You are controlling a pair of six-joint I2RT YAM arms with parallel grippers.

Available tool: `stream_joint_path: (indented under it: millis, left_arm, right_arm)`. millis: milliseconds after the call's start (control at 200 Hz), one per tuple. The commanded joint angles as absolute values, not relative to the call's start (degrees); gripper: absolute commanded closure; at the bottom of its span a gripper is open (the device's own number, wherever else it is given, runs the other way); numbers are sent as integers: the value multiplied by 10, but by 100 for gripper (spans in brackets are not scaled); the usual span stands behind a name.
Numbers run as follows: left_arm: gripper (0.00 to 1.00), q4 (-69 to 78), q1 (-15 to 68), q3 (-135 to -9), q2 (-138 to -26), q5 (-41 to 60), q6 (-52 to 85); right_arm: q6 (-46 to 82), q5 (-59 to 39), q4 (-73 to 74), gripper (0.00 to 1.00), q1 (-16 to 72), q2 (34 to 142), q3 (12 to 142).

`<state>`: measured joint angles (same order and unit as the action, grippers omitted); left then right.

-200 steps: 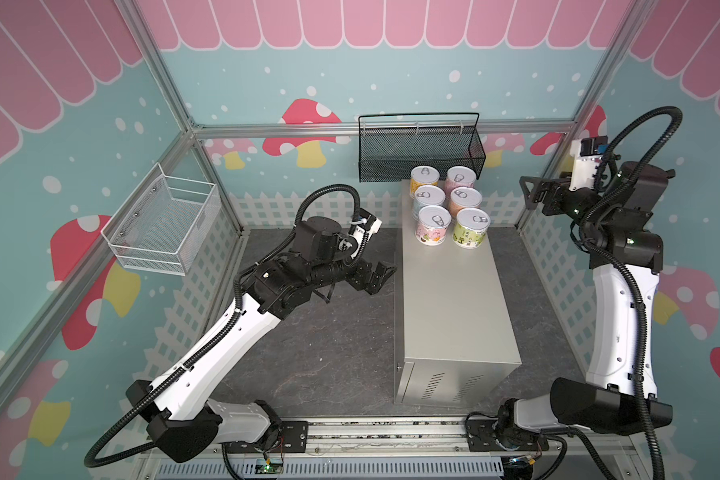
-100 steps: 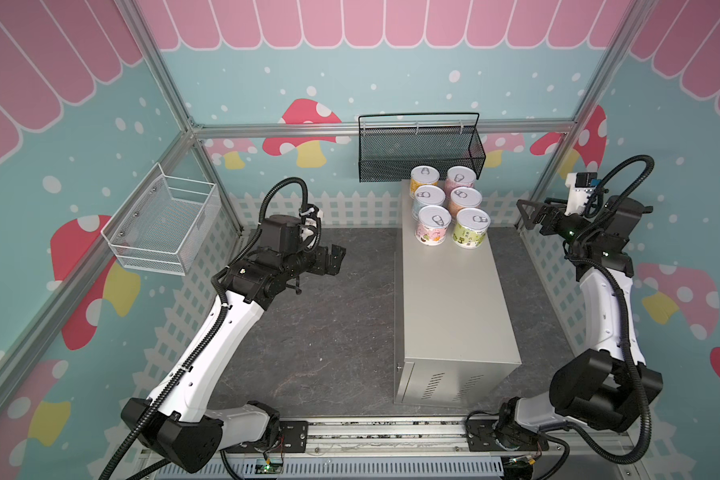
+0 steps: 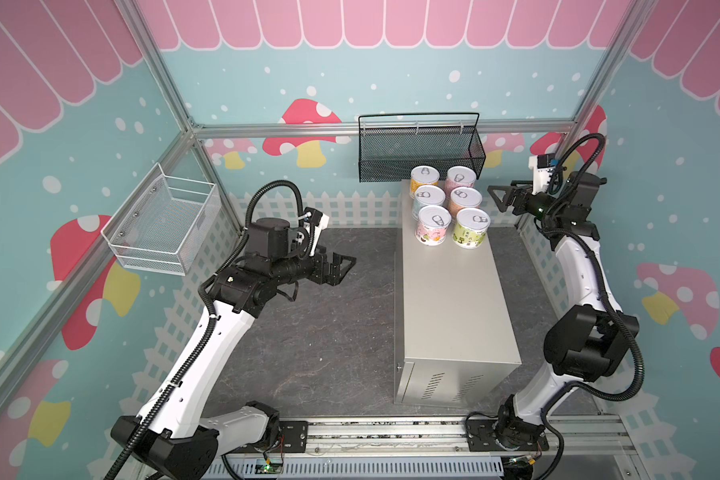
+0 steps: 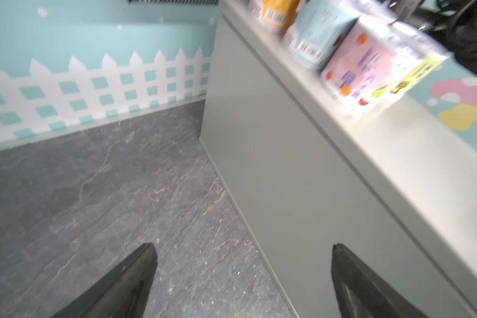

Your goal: Place and organize the canned foods onto the counter

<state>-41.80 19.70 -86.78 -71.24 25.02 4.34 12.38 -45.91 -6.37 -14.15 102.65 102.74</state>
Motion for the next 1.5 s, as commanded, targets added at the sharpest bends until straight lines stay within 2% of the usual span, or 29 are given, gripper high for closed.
stream_joint_path:
  millis: [0,295,525,851,1206,1496]
  left_arm:
    - [1,-443,213,-925,-739,303,45]
    - [1,-412,228,-1015,-838,193,94]
    - [1,-335,232,-1066,-938,179,136]
    - [1,-336,265,-1206,-1076,124,144]
    - [1,-355,273,-1336,-1192,91,154]
    - [1,-361,274,-1391,-1244,74,157]
  right_arm:
    - [105,-438,-100,1,-125,1053,1067]
    - [105,-403,-119,1,-112,1067,1080]
    - [96,-361,-135,1,-109,1026,1043]
    - [94,-275,-161,1,-110,907,945]
    - [84,-288,-198,0,-110,713,850]
    - [73,-307,-251,1,-107,625,844]
